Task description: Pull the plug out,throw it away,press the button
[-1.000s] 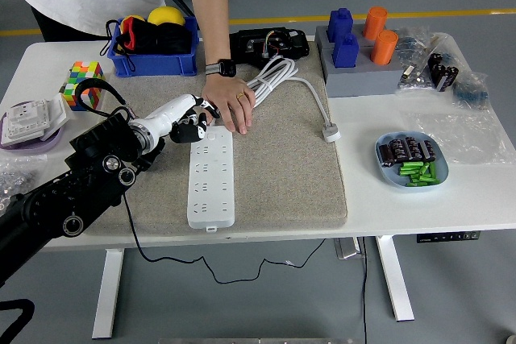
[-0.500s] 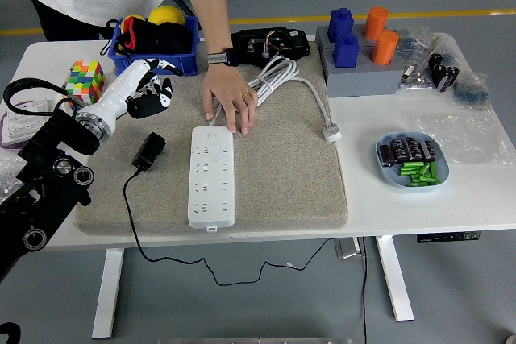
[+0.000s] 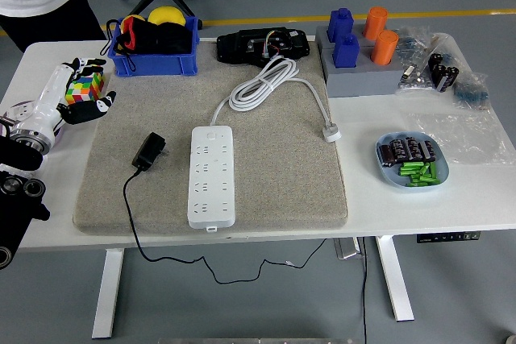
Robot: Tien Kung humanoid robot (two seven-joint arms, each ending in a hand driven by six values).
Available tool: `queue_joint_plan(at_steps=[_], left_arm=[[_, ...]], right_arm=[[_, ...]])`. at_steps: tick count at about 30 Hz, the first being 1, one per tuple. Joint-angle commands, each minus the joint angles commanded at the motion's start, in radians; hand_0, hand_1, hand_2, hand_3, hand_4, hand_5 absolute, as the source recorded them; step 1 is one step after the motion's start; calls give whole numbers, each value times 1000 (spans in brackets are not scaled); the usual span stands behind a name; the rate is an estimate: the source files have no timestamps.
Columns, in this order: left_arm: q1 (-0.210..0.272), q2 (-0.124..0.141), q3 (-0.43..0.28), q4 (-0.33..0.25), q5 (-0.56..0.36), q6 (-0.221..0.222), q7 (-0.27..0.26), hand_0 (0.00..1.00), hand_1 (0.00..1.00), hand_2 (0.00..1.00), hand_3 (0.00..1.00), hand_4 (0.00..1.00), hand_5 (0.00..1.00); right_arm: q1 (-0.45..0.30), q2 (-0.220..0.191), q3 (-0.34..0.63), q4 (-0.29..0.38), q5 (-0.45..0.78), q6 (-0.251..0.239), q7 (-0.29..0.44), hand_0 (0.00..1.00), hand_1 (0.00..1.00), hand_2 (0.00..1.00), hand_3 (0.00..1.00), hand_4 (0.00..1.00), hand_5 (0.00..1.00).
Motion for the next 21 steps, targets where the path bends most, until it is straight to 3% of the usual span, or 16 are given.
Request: queue_joint_plan(at_steps=[11, 21], left_arm=[[26, -3, -84, 6, 14, 2, -11, 839, 810, 768, 797, 675, 131], [31, -4, -95, 1, 13, 19, -23, 838, 805, 765, 804, 672, 161]], right_arm=[[3, 0, -1, -1, 1, 0, 0, 728, 679, 658, 644, 745, 596], [3, -1, 0, -1, 0, 1, 0, 728, 679, 658, 644, 746, 597]])
